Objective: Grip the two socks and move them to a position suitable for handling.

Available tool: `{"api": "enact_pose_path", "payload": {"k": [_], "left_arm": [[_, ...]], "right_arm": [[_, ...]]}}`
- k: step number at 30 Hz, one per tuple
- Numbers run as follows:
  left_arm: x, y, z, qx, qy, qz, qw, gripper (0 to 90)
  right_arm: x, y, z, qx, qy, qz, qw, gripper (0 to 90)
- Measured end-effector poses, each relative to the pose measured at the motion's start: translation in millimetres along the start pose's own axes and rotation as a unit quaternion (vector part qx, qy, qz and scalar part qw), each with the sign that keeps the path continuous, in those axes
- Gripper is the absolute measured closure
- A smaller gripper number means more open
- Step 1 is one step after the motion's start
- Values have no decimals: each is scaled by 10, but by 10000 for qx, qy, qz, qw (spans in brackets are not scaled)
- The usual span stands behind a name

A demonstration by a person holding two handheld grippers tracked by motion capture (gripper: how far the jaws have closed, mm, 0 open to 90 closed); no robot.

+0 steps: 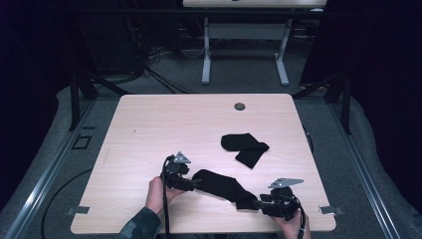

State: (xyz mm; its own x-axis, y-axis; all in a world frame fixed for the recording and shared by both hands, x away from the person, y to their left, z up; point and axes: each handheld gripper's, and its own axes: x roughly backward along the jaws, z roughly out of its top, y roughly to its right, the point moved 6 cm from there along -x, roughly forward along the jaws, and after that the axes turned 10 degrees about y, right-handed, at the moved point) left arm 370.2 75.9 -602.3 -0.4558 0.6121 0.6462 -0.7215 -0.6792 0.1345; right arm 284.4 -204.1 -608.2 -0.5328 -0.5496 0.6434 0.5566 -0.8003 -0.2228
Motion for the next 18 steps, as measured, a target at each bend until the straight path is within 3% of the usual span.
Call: {"api": "enact_pose_path", "payload": {"k": [5, 10, 16, 18], "left_arm": [[-27, -15, -19, 44, -48, -29, 10000, 445], [-45, -14, -35, 17, -57, -41, 10000, 519], [-37, -11, -51, -10, -102, -54, 9999, 617], [-53, -12, -65, -17, -162, -37, 9999, 650]], "right_arm": [[1, -18, 15, 102, 136, -15, 9999, 625], [-19, -24, -3, 106, 40, -48, 9999, 632], [-38, -35, -34, -48, -56, 175, 9998, 643], [-45, -32, -35, -62, -61, 130, 9999, 644]]}}
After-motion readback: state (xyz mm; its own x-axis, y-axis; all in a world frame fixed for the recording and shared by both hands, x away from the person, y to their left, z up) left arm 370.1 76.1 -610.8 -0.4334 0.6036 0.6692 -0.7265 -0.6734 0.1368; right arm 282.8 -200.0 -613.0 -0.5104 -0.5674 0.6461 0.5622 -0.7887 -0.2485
